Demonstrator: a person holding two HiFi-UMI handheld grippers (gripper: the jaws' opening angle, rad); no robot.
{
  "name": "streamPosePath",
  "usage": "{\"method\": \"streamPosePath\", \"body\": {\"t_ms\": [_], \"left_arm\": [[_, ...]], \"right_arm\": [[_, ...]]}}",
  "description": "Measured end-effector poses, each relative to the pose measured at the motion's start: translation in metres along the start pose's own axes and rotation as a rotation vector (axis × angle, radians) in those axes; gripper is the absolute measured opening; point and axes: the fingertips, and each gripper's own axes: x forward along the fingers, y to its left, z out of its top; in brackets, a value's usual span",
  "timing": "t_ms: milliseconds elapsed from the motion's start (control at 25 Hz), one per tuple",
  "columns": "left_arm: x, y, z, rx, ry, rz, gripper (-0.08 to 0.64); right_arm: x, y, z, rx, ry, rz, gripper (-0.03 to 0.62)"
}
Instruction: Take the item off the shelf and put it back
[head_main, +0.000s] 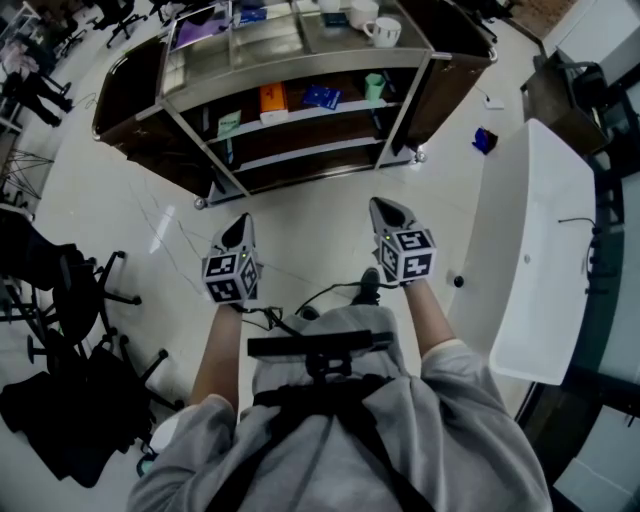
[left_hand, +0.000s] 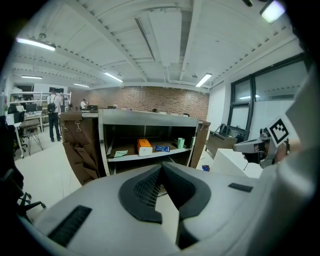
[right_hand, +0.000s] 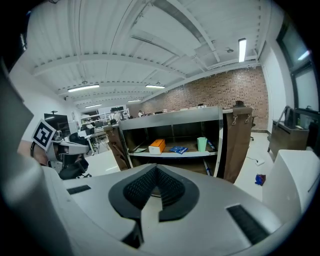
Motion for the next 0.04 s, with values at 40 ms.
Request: {"method": "streamPosePath", "body": {"t_ms": [40], "left_arm": [[-0.0002, -0.0006, -0.0007, 0.000, 0.002, 0.000, 0.006]], "right_arm": [[0.0005, -0.0004, 0.0002, -0.002, 0.002, 0.000, 0.008]]}}
